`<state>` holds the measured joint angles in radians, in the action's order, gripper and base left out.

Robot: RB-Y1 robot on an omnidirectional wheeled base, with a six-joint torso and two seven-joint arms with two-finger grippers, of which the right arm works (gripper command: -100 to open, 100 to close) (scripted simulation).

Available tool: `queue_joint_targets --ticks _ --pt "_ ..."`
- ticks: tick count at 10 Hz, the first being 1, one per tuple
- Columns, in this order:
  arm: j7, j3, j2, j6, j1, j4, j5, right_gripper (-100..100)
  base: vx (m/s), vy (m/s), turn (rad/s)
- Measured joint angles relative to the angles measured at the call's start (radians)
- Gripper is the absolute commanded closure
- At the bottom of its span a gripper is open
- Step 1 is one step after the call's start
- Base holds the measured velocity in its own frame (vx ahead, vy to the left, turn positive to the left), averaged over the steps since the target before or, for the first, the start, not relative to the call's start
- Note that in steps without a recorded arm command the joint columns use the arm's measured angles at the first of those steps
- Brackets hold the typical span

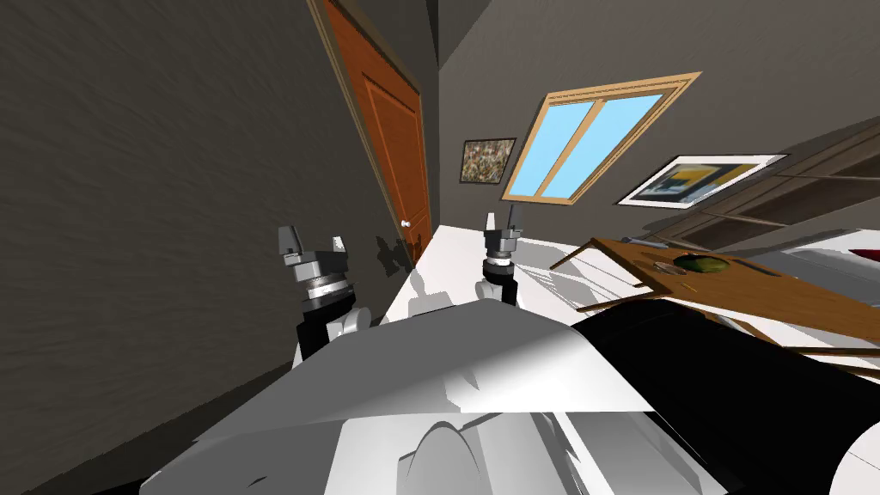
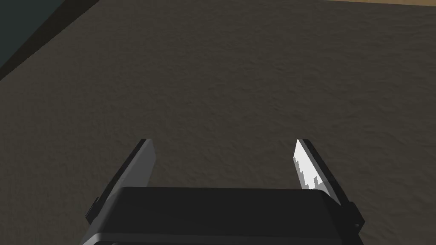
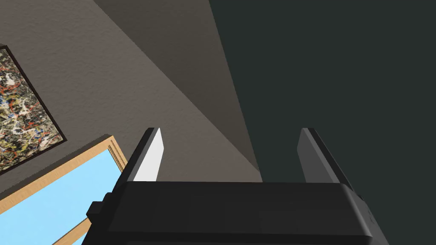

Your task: Pull the door open

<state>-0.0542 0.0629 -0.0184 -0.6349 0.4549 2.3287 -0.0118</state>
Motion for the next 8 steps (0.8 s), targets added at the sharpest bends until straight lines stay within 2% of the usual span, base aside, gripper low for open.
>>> queue_joint_targets --ticks 2,4,6,8 --pt "-0.039 0.004 0.014 0.000 -0.017 -0.042 0.001 -100 0.110 -0.012 0.148" --pt "-0.076 0.002 0.033 -0.017 -0.020 -0.093 -0.004 -100 0.111 -0.015 0.142" --pt "-0.118 0.010 0.041 -0.010 -0.030 -0.119 -0.002 -100 0.103 -0.033 0.129" --pt "-0.152 0.010 0.054 -0.018 -0.036 -0.159 -0.005 -100 0.088 -0.028 0.125"
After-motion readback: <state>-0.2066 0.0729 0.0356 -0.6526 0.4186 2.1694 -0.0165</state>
